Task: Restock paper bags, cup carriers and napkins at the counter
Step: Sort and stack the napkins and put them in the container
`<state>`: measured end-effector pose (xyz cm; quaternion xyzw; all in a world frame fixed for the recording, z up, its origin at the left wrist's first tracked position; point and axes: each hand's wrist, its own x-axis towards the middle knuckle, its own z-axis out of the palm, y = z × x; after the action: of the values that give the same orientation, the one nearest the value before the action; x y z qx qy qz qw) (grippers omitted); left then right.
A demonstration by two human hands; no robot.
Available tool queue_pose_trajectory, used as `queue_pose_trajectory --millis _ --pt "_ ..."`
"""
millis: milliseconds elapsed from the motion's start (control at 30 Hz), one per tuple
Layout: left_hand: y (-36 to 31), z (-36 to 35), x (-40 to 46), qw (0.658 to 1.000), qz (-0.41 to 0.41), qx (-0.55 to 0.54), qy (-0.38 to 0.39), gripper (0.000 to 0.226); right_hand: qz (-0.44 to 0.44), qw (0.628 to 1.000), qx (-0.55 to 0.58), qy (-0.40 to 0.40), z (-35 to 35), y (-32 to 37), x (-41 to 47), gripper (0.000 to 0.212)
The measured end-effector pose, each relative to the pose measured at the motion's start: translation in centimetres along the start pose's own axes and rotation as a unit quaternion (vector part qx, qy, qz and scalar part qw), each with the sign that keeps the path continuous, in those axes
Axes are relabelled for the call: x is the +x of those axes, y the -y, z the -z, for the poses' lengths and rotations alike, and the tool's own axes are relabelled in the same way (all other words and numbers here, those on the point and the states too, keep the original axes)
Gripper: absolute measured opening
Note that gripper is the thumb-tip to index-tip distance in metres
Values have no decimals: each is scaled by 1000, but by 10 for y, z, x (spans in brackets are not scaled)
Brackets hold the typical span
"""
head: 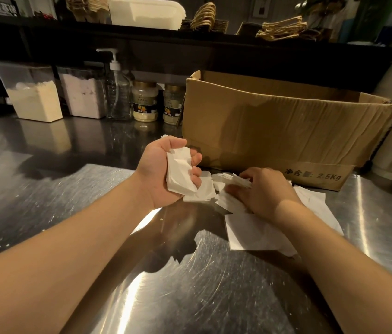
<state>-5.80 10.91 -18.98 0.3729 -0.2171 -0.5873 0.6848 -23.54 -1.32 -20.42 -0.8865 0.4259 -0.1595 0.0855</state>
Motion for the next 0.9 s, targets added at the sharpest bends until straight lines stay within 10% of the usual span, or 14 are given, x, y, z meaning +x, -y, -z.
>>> queue_pose_trajectory --millis 300,567,767,900 --pt "0 1 1 1000 3 -5 -8 39 14 984 130 -117 6 -6 1 15" --pt "-3 5 1 1000 3 -9 16 32 -42 778 627 8 37 17 -17 17" --pt "-4 4 1 1000 -14 -21 -18 43 -25 963 267 -13 18 12 -12 21" --pt "-3 4 1 999 -9 -24 -21 43 33 992 121 -14 18 11 -12 24"
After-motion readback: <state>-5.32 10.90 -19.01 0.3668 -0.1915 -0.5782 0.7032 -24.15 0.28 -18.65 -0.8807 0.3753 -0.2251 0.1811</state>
